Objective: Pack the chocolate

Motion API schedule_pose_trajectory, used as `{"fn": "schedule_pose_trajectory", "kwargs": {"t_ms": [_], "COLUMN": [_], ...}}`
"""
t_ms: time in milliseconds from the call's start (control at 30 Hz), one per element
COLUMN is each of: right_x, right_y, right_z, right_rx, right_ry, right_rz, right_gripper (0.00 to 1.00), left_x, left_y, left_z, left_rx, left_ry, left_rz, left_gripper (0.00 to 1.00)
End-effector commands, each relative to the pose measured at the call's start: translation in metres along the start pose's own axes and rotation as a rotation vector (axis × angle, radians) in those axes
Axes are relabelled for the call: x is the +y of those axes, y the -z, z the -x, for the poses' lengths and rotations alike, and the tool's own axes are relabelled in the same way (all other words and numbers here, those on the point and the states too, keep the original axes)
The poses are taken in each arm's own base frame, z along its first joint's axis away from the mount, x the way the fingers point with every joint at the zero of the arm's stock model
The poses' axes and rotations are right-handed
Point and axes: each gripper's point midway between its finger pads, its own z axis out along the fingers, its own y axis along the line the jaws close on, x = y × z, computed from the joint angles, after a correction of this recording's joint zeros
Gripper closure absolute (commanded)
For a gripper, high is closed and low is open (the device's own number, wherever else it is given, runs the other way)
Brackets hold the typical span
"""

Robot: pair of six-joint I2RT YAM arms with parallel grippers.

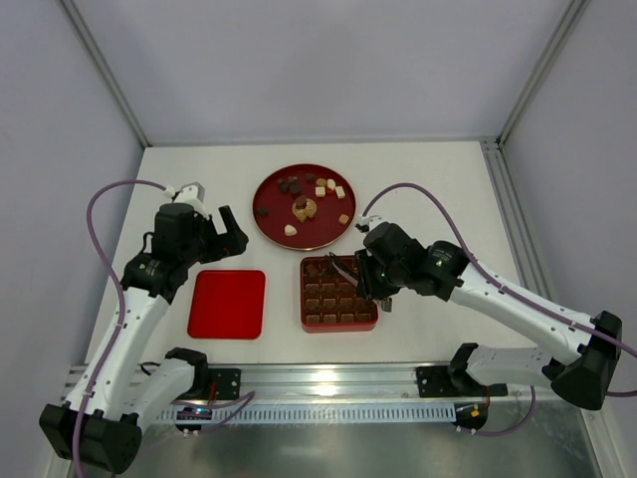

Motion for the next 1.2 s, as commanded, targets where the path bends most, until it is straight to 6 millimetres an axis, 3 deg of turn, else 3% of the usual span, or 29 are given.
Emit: {"fn": "schedule_pose_trajectory", "kwargs": {"t_ms": [0,467,667,767,900,1167], "right_x": [0.009,0.010,0.015,0.016,0.015,-0.029], "right_y": [0.004,0.009,0.015,0.017,0.019,-0.016], "right_z": [0.015,0.018,0.038,0.058,0.102,0.172], "right_rx": [-0.059,-0.071,-0.109,-0.134,-0.195,-0.218], "right_ry": [-0.005,-0.008,0.025,0.059,0.064,0.027], "right_rz": [0.024,0.028,0.018,0.000,0.007,-0.044], "right_gripper": [0.66,0.64,0.62,0.61,0.61,0.61], "left_x": [-0.003,-0.002,-0.003,-0.003,-0.003,-0.004], "left_y": [0.000,0.000,0.001,0.001,0.001,0.000], "left_z": [0.004,0.003,0.004,0.004,0.004,0.003], "left_rx": [-0.013,-0.011,-0.017,-0.015,-0.015,-0.011], "left_ry": [0.001,0.000,-0.001,0.000,0.000,0.000], "left_rz": [-0.014,-0.015,-0.017,-0.016,-0.018,-0.019], "left_gripper": [0.00,0.00,0.00,0.00,0.00,0.00]}}
